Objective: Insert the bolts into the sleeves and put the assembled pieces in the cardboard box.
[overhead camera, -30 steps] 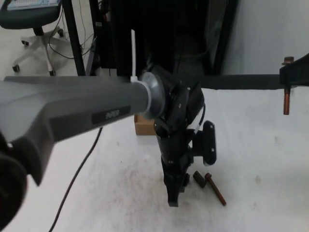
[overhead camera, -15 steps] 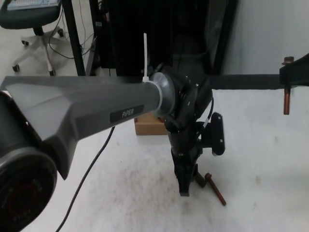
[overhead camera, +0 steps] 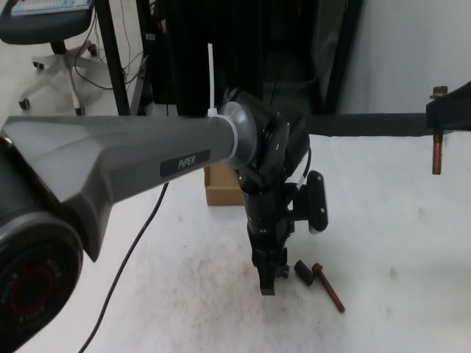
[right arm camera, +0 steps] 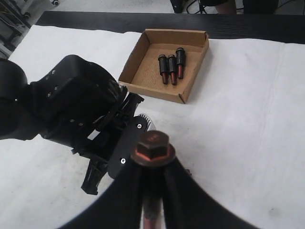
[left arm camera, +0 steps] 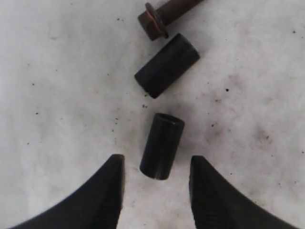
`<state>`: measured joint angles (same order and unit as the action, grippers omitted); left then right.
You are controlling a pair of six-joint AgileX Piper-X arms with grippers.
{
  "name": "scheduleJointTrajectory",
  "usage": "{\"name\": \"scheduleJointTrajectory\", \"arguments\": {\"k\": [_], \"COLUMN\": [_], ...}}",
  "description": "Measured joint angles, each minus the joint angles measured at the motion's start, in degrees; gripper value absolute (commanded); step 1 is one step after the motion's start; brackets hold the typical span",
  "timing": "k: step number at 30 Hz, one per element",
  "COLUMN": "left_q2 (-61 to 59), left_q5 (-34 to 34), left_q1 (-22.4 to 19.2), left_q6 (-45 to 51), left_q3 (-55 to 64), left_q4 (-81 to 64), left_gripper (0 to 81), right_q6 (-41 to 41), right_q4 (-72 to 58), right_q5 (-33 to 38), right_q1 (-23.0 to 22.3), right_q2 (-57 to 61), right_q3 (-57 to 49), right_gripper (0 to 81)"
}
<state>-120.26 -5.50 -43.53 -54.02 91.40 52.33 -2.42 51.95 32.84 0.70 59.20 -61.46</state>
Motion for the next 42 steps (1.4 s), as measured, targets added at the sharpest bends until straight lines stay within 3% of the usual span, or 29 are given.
{"name": "scheduleJointTrajectory", "arguments": {"k": [42], "left_q2": [-2.0], "left_q5": [-0.9], "left_q1": [-1.1], "left_q6": [-0.8], "left_q3": [0.1], "left_q4": [-0.8], "left_gripper": [41.2], "right_q6": [-0.5], "right_q4": [1.4], "right_q5": [0.0], "right_q1": [0.0], "right_q2": [0.0], "right_q3": [0.0], "right_gripper": [0.8]}}
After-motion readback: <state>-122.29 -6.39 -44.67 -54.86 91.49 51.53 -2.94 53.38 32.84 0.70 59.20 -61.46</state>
